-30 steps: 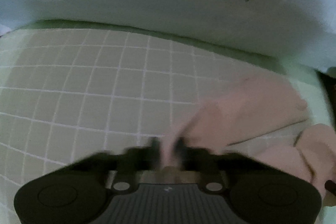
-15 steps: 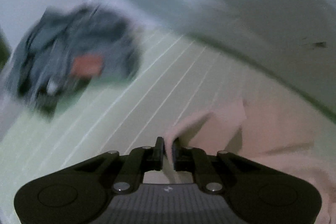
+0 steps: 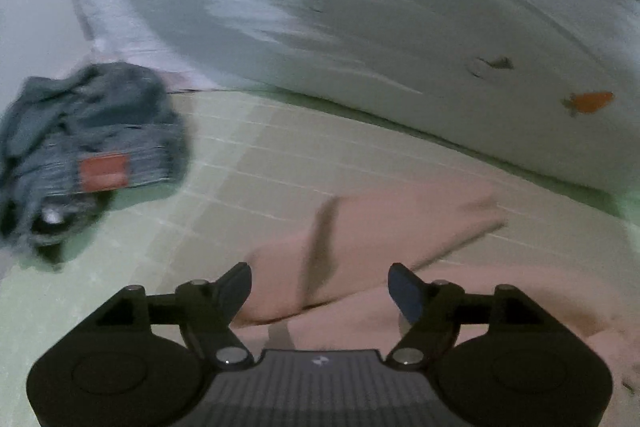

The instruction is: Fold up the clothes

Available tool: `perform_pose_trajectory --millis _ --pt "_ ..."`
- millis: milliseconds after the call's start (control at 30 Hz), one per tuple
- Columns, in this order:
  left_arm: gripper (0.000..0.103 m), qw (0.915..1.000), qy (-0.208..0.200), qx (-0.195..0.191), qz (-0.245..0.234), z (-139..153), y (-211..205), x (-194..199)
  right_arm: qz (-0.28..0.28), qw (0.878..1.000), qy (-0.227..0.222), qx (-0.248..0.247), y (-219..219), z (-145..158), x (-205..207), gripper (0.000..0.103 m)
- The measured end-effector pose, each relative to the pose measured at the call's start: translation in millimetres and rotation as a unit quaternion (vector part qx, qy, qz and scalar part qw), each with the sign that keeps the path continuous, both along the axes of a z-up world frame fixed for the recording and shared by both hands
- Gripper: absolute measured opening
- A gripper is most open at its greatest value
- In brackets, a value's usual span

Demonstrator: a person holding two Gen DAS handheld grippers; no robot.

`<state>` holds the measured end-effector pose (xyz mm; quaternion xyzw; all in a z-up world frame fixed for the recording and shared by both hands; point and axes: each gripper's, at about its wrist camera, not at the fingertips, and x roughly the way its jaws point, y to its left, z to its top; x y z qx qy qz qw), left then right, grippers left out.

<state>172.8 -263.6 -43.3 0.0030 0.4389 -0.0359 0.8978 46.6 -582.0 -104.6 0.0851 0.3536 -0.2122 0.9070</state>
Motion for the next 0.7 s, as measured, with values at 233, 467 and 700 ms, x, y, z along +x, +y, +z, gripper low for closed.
perform_pose_trajectory --millis 233,467,700 --pt "0.076 0.9967 0.070 -0.017 -0.039 -42 -23 26 0.059 0.994 0.029 0.085 9 -32 48 0.083" --pt "0.017 0.9956 0.087 -0.015 -0.032 -57 -12 38 0.091 0.984 0.051 0.141 10 -53 72 0.021" --pt "0.006 0.9978 0.037 -0.041 -0.038 -23 2 15 0.086 0.987 -0.013 0.134 6 -21 36 0.002"
